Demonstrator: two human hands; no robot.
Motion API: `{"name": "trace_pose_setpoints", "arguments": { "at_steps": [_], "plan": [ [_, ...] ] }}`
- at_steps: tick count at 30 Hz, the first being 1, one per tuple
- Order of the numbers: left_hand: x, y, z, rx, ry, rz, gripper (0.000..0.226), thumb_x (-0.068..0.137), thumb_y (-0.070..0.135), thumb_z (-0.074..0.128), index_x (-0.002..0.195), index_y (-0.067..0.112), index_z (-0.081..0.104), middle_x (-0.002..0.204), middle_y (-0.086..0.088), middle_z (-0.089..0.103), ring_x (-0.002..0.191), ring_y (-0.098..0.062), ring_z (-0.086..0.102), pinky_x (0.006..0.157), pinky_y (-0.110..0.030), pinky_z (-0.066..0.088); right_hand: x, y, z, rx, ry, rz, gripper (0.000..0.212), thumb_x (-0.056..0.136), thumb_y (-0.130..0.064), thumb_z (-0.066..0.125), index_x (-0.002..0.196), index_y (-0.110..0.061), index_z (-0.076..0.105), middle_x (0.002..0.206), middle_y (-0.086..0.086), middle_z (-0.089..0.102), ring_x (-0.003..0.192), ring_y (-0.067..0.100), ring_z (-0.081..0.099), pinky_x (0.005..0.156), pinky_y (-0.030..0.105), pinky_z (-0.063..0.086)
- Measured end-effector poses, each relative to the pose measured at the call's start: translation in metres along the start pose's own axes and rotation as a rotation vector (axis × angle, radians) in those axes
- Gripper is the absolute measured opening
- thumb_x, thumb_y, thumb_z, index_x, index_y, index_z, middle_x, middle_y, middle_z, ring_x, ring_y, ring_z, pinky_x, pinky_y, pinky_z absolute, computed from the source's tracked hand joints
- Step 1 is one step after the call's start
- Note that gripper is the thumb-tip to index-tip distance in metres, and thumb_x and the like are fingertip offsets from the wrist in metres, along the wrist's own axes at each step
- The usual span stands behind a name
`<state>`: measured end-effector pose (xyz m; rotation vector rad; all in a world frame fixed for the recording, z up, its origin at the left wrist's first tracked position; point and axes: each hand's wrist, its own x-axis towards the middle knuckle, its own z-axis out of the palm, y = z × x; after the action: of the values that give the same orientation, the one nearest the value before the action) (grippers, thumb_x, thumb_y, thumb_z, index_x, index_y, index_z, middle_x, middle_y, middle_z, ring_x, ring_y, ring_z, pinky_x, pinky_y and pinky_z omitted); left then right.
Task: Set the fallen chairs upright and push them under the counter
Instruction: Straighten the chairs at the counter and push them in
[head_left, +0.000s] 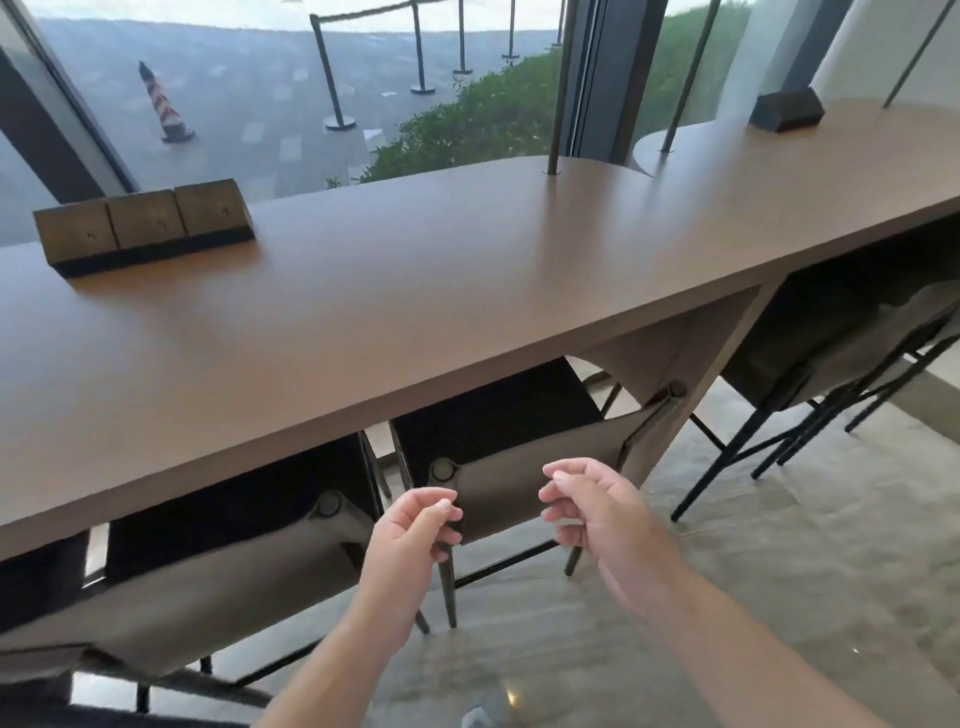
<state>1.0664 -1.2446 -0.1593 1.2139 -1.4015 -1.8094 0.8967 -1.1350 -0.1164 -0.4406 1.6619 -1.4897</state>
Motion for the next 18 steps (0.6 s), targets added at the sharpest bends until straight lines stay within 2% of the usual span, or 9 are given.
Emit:
{"name": "trace_pose_setpoints", "arguments": {
  "at_steps": [3, 5, 7, 9, 13, 15, 18],
  "plan": [
    [0.011, 0.004, -0.005, 0.065, 0.038, 0.022, 0.019, 0.096, 0.018, 0.057, 0.093, 0.028, 0.073, 0.090, 0.000, 0.073, 0.078, -0.013, 0.066, 0.071, -0.029, 0.049, 0.020, 0.001, 0.016, -0.116, -0.040, 0.010, 0.016, 0.096, -0.016, 0.055, 0.097, -0.021, 0.070, 0.086, -0.002, 0.071, 0.074, 0.009, 0.066, 0.063, 0.025, 0.053],
    [0.015, 0.005, -0.011, 0.120, 0.063, 0.054, 0.021, 0.095, 0.019, 0.059, 0.090, 0.034, 0.072, 0.088, 0.004, 0.072, 0.078, -0.008, 0.066, 0.070, -0.023, 0.048, 0.029, 0.002, 0.028, -0.226, -0.096, -0.006, 0.014, 0.094, -0.017, 0.057, 0.097, -0.025, 0.068, 0.090, -0.004, 0.070, 0.078, 0.007, 0.067, 0.068, 0.024, 0.054],
    [0.019, 0.002, -0.018, 0.178, 0.114, 0.076, 0.020, 0.095, 0.021, 0.060, 0.090, 0.037, 0.070, 0.086, 0.008, 0.071, 0.073, -0.007, 0.064, 0.064, -0.017, 0.049, 0.040, 0.003, 0.039, -0.338, -0.157, -0.046, 0.013, 0.093, -0.021, 0.060, 0.096, -0.032, 0.067, 0.090, -0.007, 0.069, 0.083, 0.006, 0.066, 0.071, 0.022, 0.054],
    [0.025, -0.003, -0.024, 0.223, 0.187, 0.096, 0.017, 0.095, 0.021, 0.060, 0.093, 0.035, 0.069, 0.085, 0.010, 0.070, 0.068, -0.005, 0.061, 0.059, -0.013, 0.047, 0.053, 0.004, 0.047, -0.405, -0.224, -0.089, 0.013, 0.091, -0.025, 0.061, 0.094, -0.036, 0.065, 0.084, -0.013, 0.067, 0.079, 0.001, 0.063, 0.067, 0.016, 0.049],
    [0.031, -0.011, -0.028, 0.329, 0.305, 0.143, 0.018, 0.094, 0.019, 0.063, 0.096, 0.036, 0.067, 0.089, 0.006, 0.068, 0.083, -0.004, 0.063, 0.068, -0.011, 0.046, 0.080, 0.008, 0.058, -0.540, -0.343, -0.192, 0.015, 0.091, -0.024, 0.061, 0.093, -0.039, 0.062, 0.083, -0.013, 0.064, 0.079, -0.003, 0.059, 0.065, 0.012, 0.047],
    [0.030, -0.013, -0.032, 0.578, 0.415, 0.262, 0.014, 0.091, 0.018, 0.066, 0.100, 0.029, 0.068, 0.097, 0.010, 0.065, 0.088, -0.005, 0.061, 0.072, -0.012, 0.046, 0.091, 0.012, 0.063, -0.727, -0.389, -0.345, 0.014, 0.091, -0.023, 0.061, 0.099, -0.035, 0.061, 0.091, -0.014, 0.060, 0.084, 0.001, 0.058, 0.069, 0.018, 0.051],
    [0.033, -0.015, -0.040, 1.064, 0.587, 0.492, 0.028, 0.080, 0.011, 0.076, 0.107, 0.007, 0.070, 0.105, -0.004, 0.065, 0.097, -0.017, 0.059, 0.079, -0.023, 0.047, 0.102, 0.017, 0.069, -0.991, -0.444, -0.661, 0.022, 0.089, -0.019, 0.065, 0.110, -0.019, 0.064, 0.101, -0.007, 0.057, 0.086, 0.009, 0.056, 0.068, 0.028, 0.054]
  ]
}}
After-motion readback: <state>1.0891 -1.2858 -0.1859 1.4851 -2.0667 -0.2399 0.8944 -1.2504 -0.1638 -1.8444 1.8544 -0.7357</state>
